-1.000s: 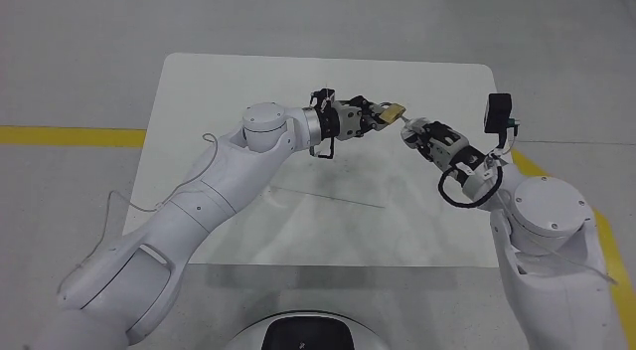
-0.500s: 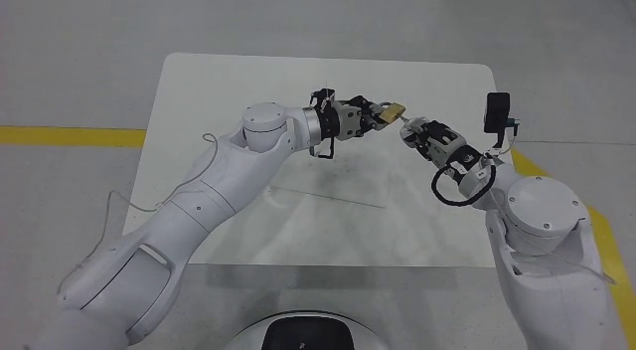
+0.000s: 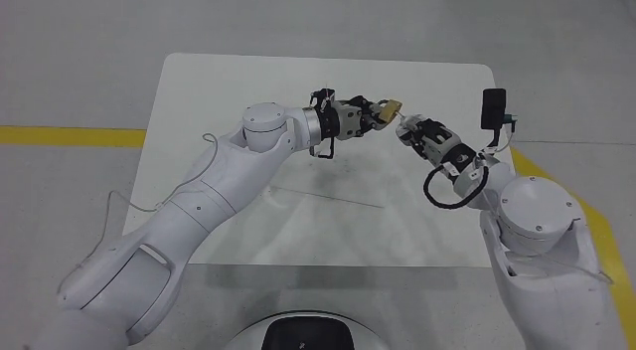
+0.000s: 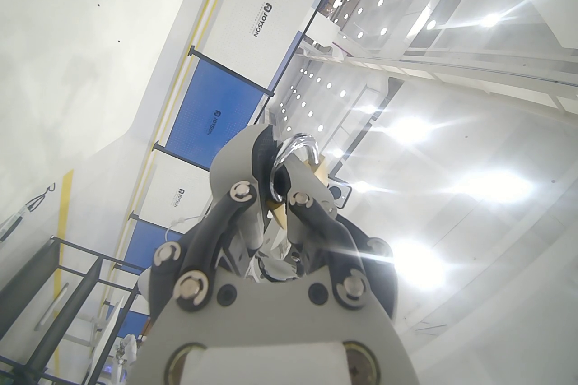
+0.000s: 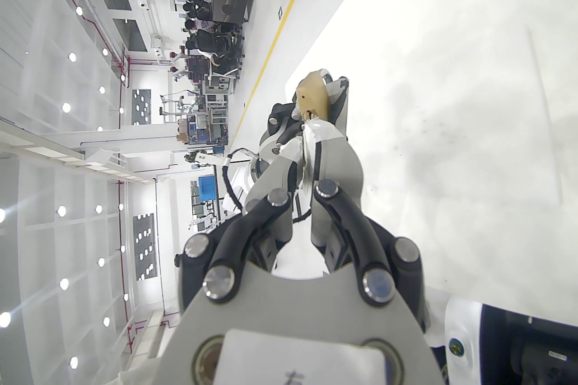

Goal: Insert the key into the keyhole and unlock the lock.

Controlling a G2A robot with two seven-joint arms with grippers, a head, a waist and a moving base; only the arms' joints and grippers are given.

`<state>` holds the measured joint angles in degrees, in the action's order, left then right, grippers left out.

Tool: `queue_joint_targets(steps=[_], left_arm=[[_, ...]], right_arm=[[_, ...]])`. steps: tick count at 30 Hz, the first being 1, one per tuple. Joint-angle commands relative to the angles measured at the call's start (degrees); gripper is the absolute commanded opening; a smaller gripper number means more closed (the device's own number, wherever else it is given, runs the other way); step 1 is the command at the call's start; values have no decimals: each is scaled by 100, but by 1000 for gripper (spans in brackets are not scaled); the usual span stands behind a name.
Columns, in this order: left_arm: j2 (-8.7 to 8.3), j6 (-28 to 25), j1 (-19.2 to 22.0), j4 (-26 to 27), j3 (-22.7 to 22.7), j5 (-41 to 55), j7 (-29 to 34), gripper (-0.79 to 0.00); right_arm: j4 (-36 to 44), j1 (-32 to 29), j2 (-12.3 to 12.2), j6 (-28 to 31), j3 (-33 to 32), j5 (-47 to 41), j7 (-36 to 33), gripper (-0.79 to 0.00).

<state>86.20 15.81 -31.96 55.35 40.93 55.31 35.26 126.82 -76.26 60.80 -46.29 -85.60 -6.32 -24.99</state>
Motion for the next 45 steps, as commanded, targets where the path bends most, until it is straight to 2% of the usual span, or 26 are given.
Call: queue_joint_targets(steps=[1, 10, 16, 27, 30, 35, 40, 45], left_arm=[[0, 0, 0, 0, 0, 0, 0, -785], [0, 0, 0, 0, 0, 0, 0, -785], [0, 0, 0, 0, 0, 0, 0, -785], [0, 0, 0, 0, 0, 0, 0, -785], [0, 0, 0, 0, 0, 0, 0, -785], [0, 0, 0, 0, 0, 0, 0, -785], [0, 0, 0, 0, 0, 0, 0, -785], [0, 0, 0, 0, 0, 0, 0, -785]], right_arm=[[-7, 36, -2, -22, 34, 39, 12, -785], [-23, 200, -15, -110, 113, 139, -7, -785], [-173, 93, -41, 300, -288, -367, -526, -785], [-173, 93, -41, 300, -288, -367, -526, -785], [-51, -35, -24, 608, -404, -757, -599, -785], [338, -216, -99, 35, -618, -434, -770, -785], [544, -224, -133, -1098, -740, -489, -736, -785], [362, -111, -169, -1171, -657, -569, -680, -785]])
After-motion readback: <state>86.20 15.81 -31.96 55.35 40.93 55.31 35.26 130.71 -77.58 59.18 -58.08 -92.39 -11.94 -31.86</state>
